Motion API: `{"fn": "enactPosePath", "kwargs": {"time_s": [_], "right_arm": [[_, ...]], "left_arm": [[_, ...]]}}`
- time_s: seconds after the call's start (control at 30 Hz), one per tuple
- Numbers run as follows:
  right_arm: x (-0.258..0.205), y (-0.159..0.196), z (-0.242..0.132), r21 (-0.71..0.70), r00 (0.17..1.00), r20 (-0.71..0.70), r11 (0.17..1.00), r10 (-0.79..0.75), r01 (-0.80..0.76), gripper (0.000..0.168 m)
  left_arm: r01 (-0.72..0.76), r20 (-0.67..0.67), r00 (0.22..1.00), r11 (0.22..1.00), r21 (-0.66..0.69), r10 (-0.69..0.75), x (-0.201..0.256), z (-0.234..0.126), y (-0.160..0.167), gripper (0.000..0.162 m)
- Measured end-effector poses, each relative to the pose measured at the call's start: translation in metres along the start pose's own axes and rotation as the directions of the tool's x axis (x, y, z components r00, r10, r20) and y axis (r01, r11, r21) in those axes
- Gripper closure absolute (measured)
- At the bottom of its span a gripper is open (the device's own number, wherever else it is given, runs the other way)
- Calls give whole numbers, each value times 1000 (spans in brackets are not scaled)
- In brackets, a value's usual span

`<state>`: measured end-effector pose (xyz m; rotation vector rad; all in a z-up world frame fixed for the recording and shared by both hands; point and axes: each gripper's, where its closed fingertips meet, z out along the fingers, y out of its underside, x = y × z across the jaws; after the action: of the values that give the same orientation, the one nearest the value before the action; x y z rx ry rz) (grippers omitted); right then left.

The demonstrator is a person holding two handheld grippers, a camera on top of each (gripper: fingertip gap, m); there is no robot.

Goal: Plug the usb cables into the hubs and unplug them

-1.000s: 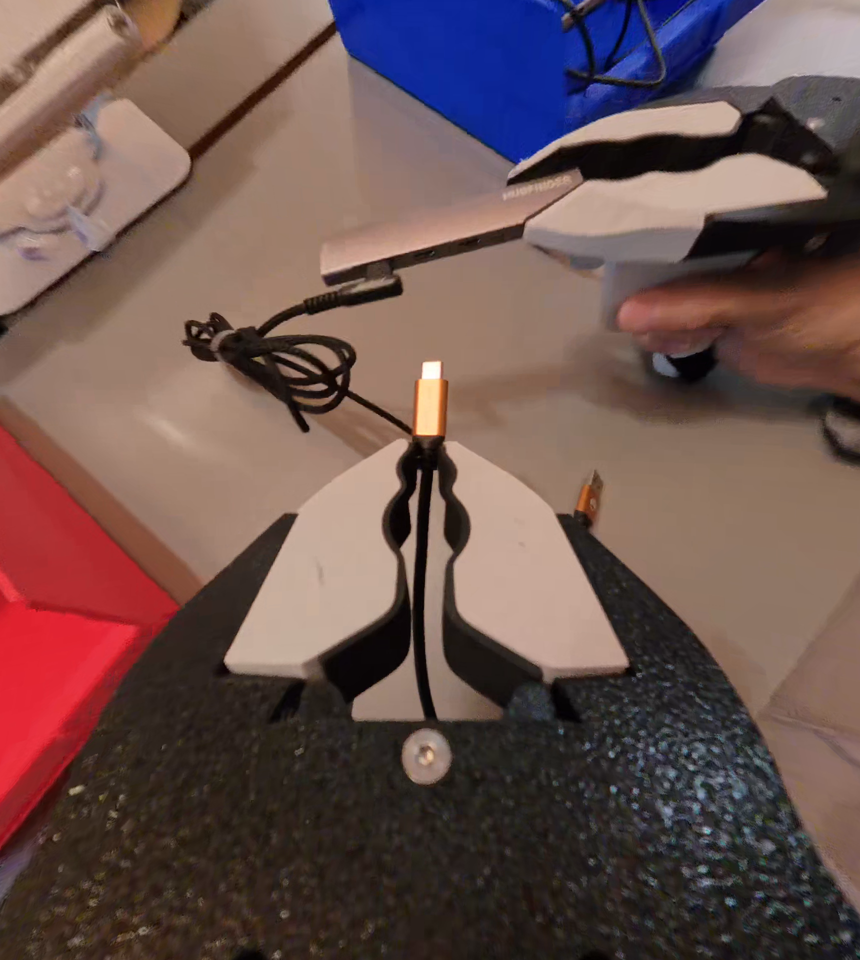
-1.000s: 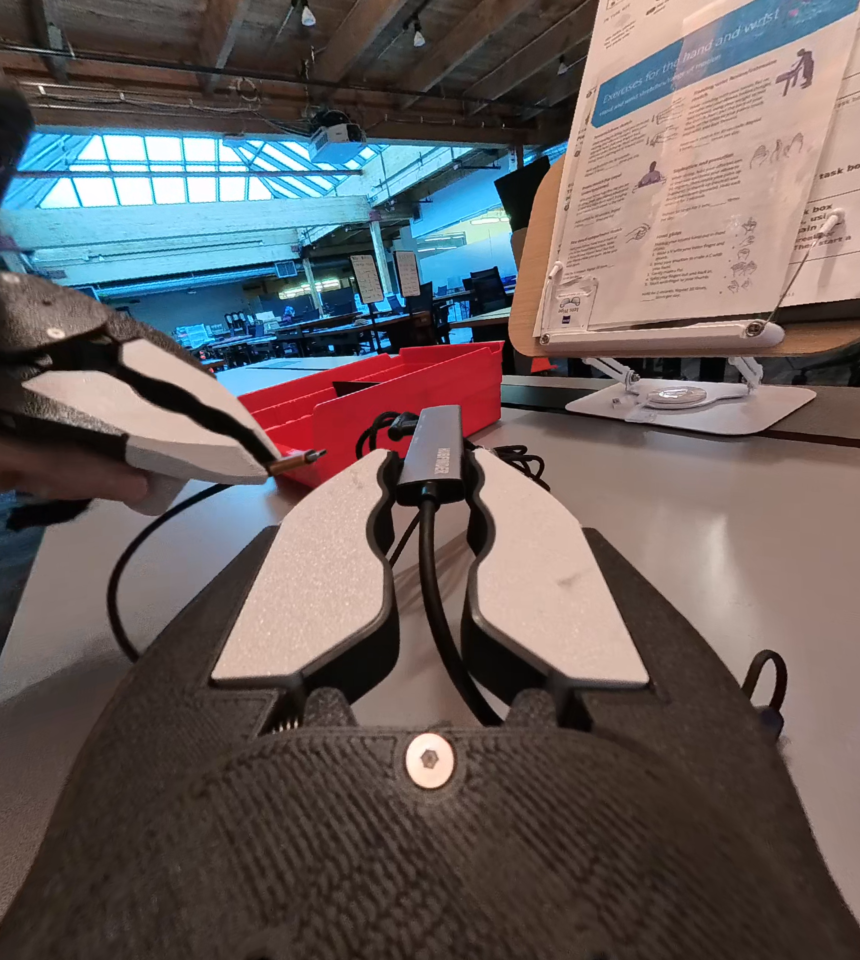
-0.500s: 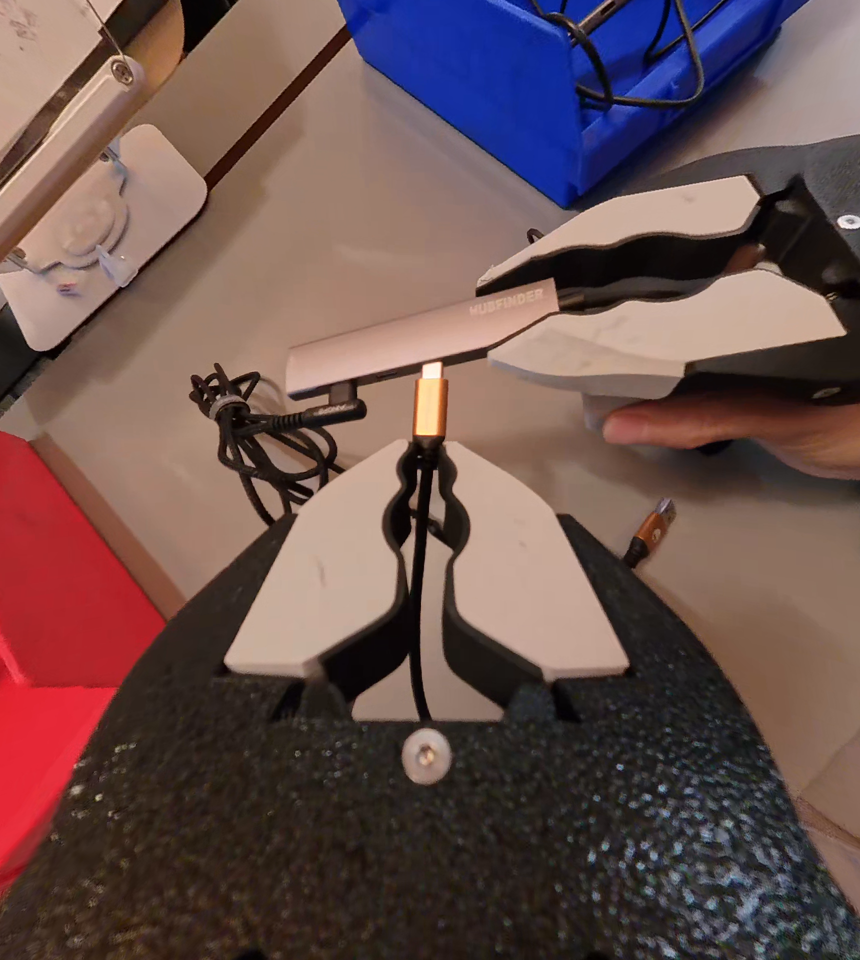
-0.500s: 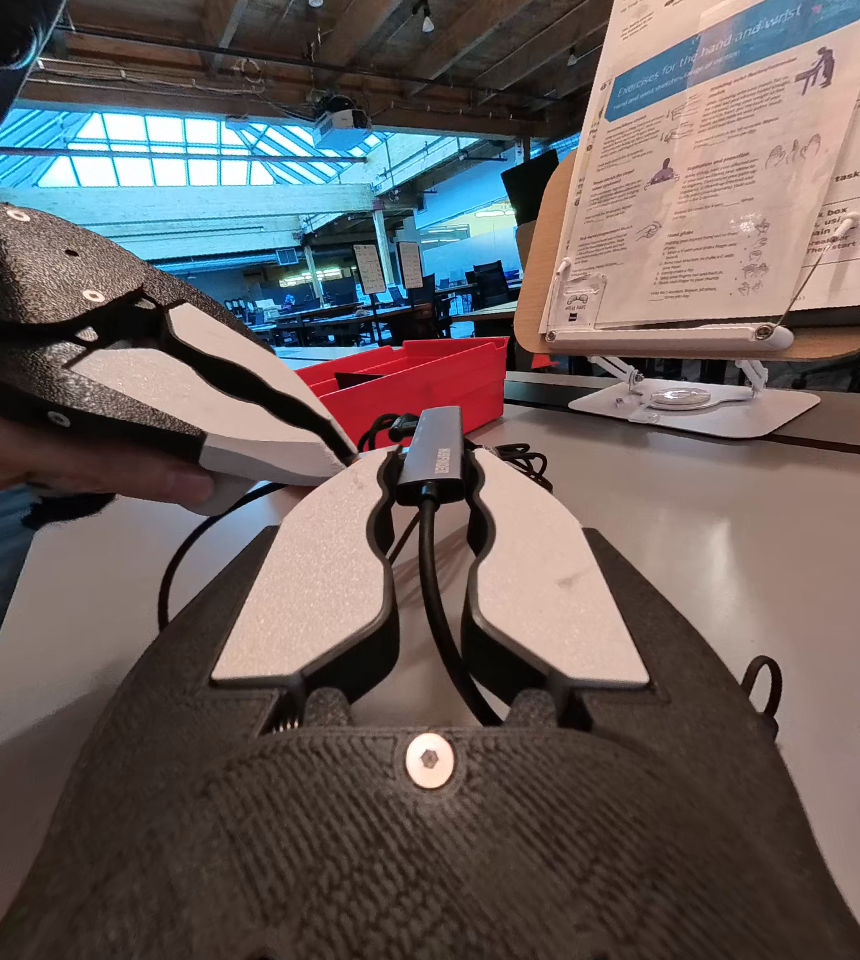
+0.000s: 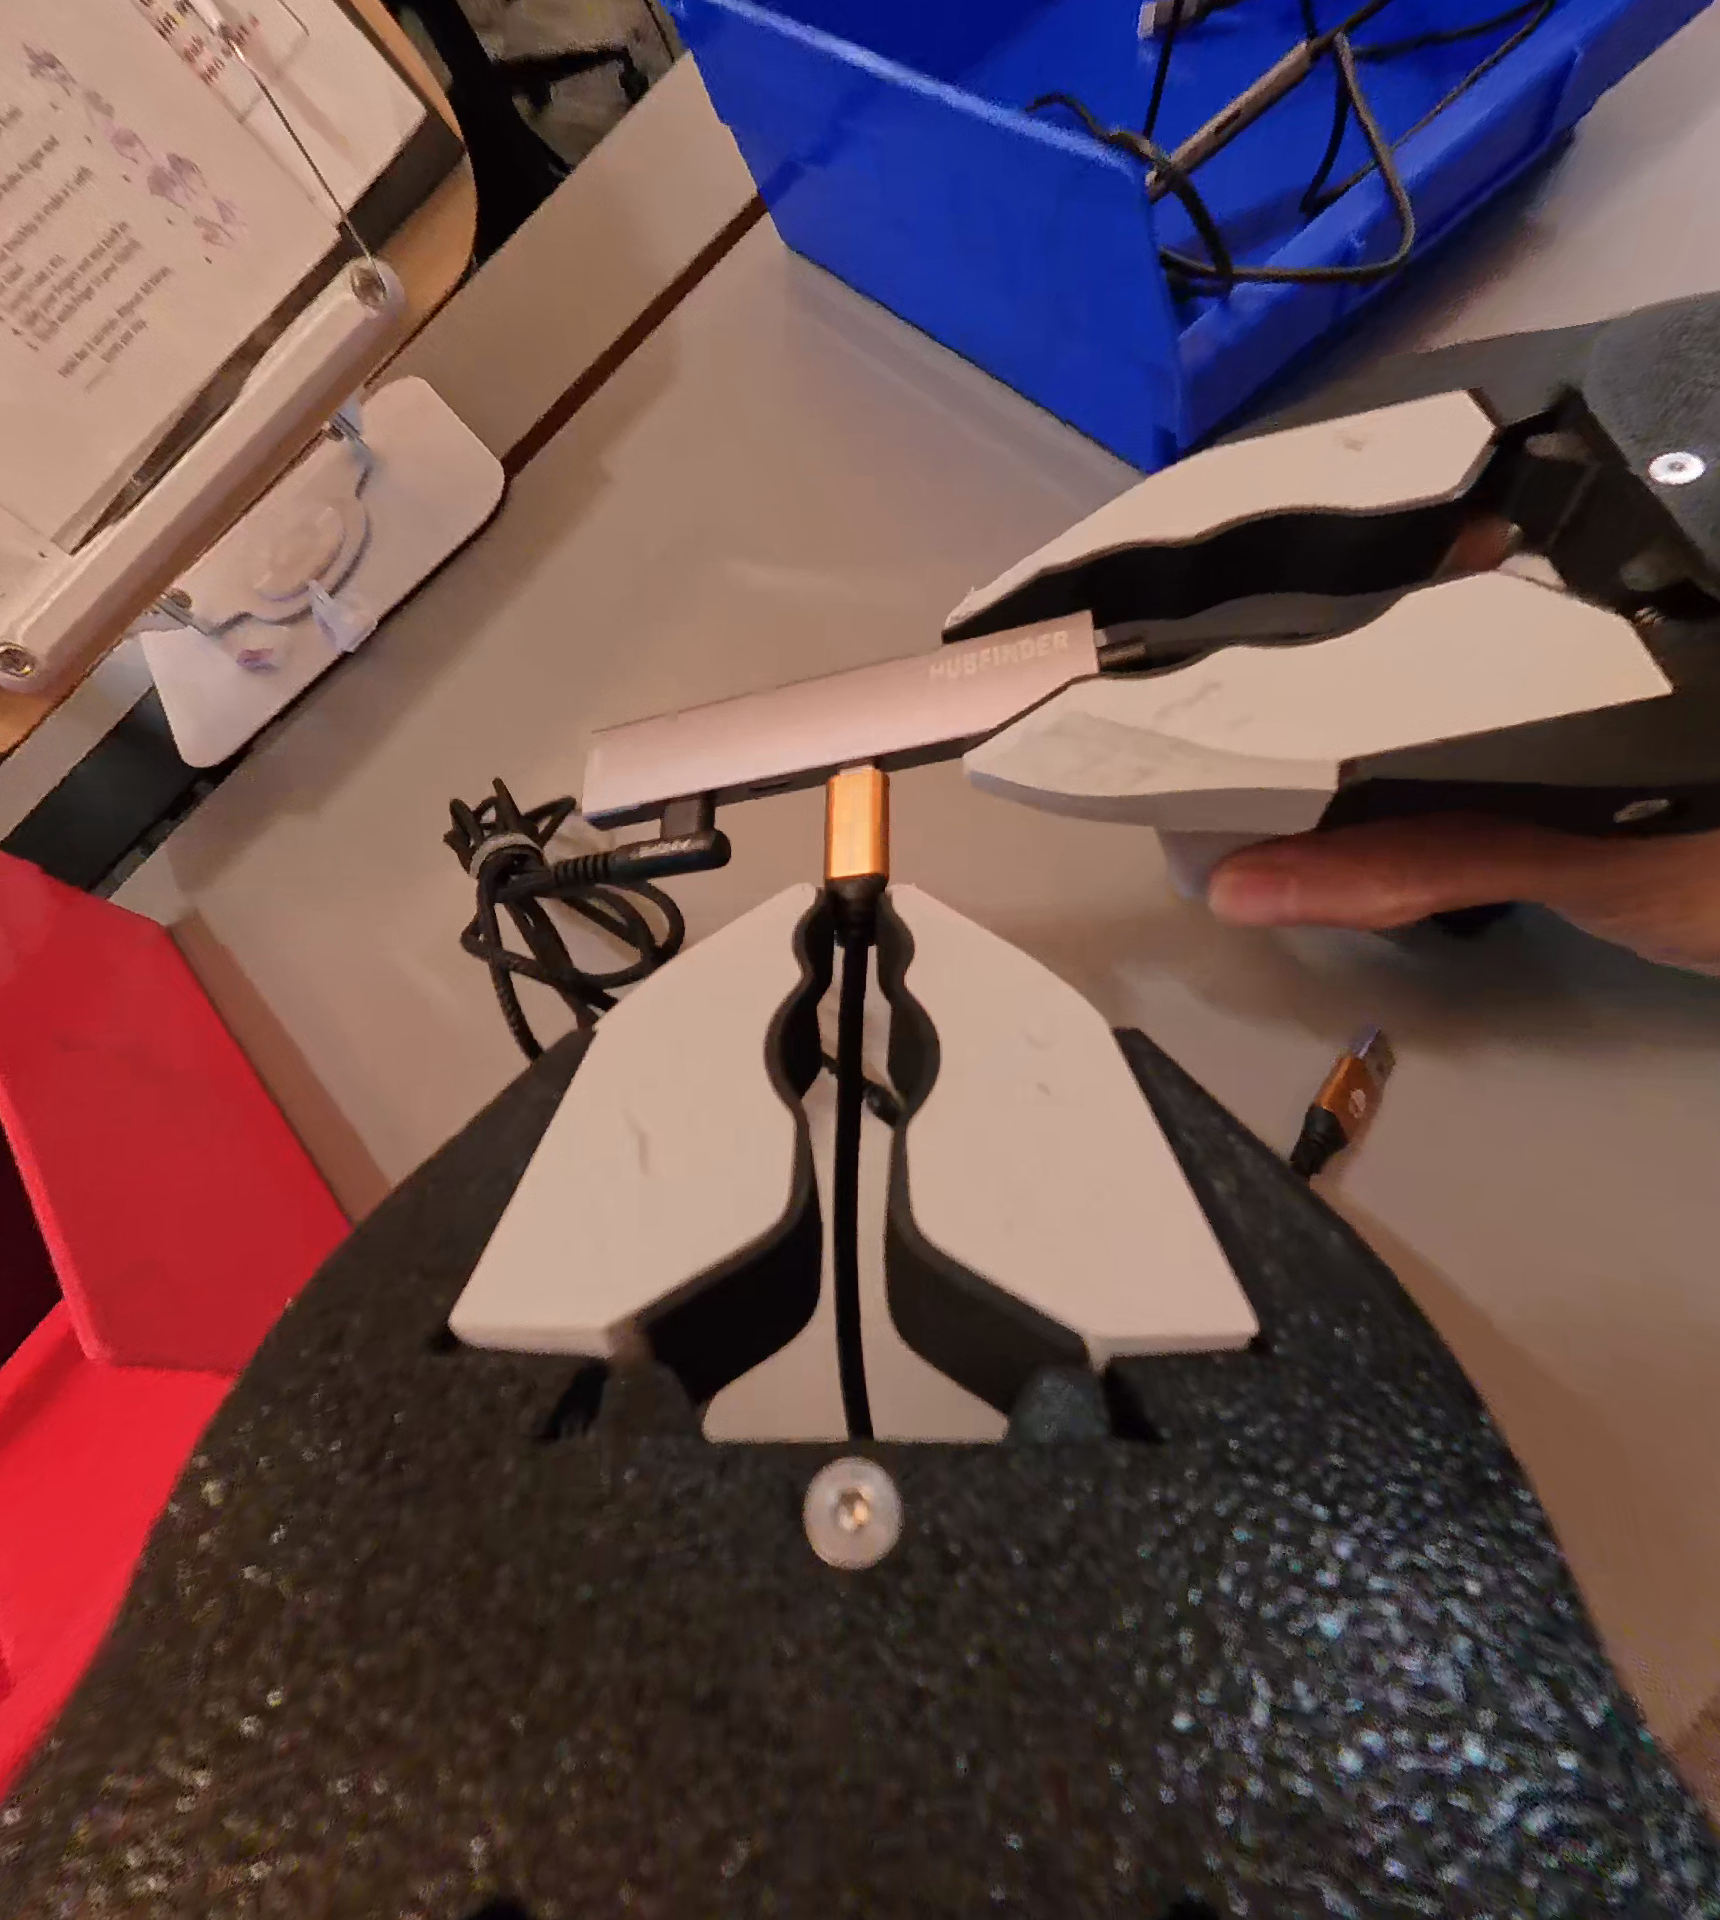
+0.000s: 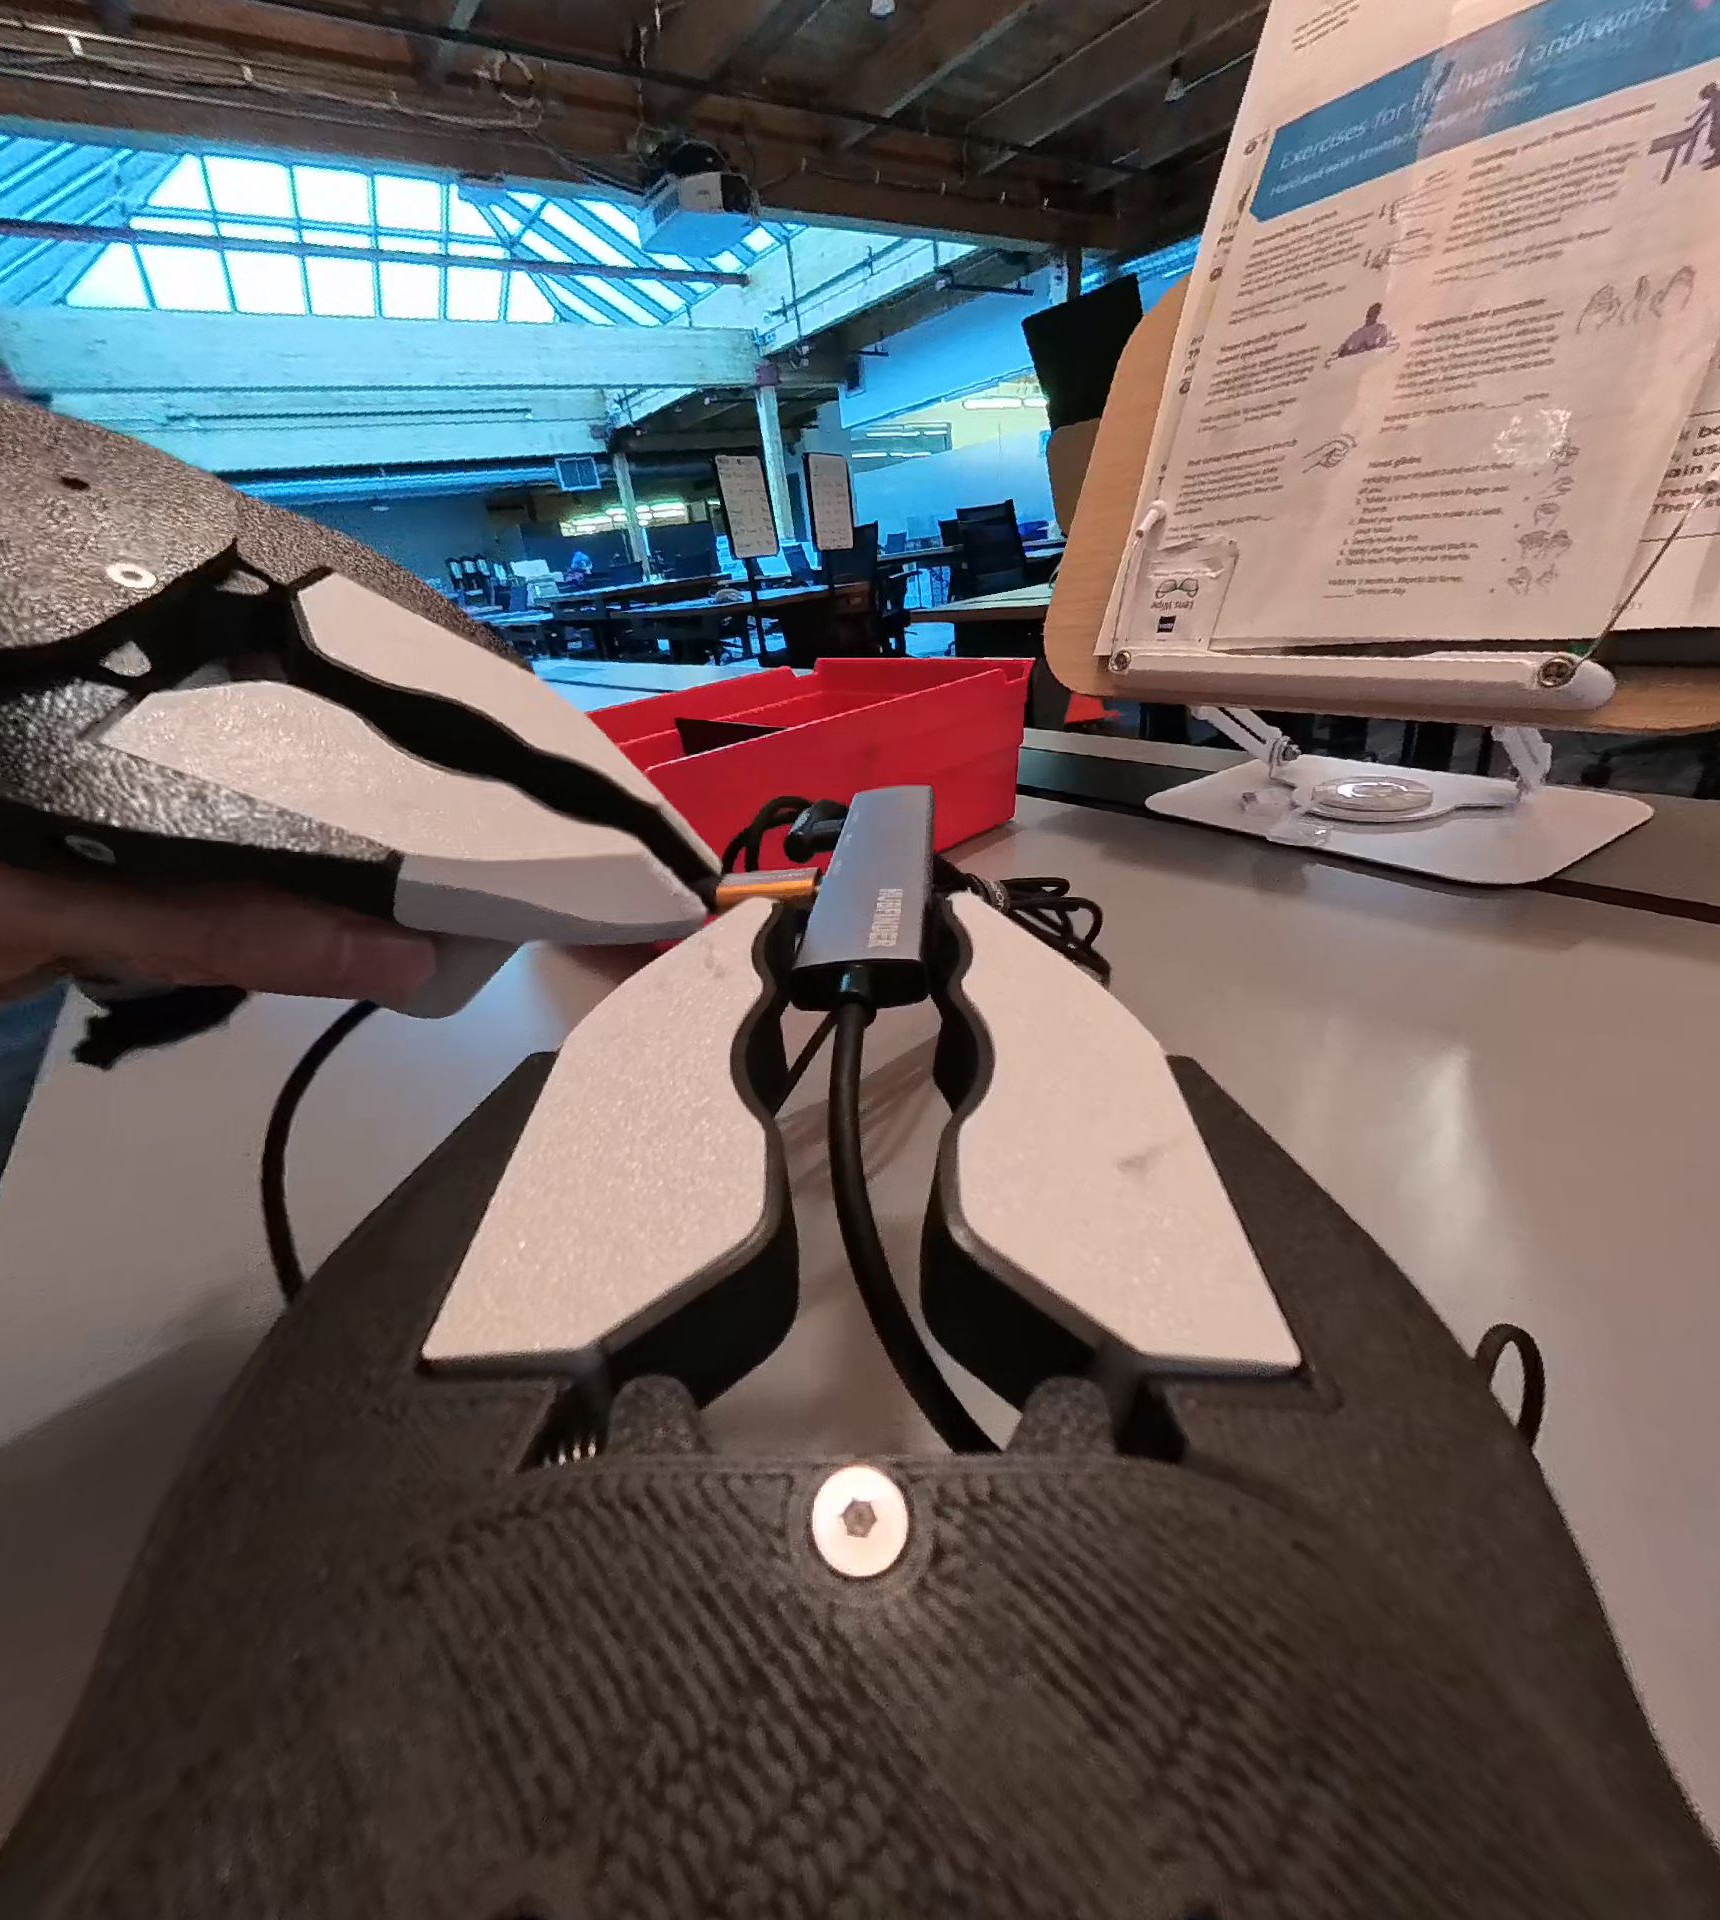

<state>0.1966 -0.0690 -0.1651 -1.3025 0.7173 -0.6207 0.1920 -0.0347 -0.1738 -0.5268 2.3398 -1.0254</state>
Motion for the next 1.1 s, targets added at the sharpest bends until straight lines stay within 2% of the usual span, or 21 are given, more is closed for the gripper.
{"fn": "enactPosePath", "kwargs": {"time_s": [0.03,0.2,0.53,0.7,0.8,0.93,1.03,1.1], "right_arm": [[0,0,0,0,1000,-5,1000,-4,4,143],[-1,1,0,-8,1000,13,1000,11,-11,142],[2,1,-2,-7,1000,-12,1000,20,-20,142],[-2,-2,-2,15,1000,-8,1000,-17,17,141],[4,-1,-3,0,999,-26,999,-43,43,142],[5,-4,-6,29,1000,5,1000,-5,5,143],[5,-6,-7,11,997,-7,997,-76,76,143],[2,-14,-9,17,996,-2,996,-92,92,143]], "left_arm": [[7,-1,1000,1000,27,-7,0,-1,-3,155],[-70,29,997,996,55,68,-3,-3,-7,155],[-54,-13,998,993,108,56,-3,3,-9,155],[-51,-47,997,995,81,55,5,18,7,154],[-16,-19,1000,978,206,20,5,16,2,154],[-18,-76,996,941,338,46,10,0,-4,153],[-5,-67,997,911,412,36,-3,-19,1,135],[27,-39,999,886,463,-10,-22,-32,12,131]]}}
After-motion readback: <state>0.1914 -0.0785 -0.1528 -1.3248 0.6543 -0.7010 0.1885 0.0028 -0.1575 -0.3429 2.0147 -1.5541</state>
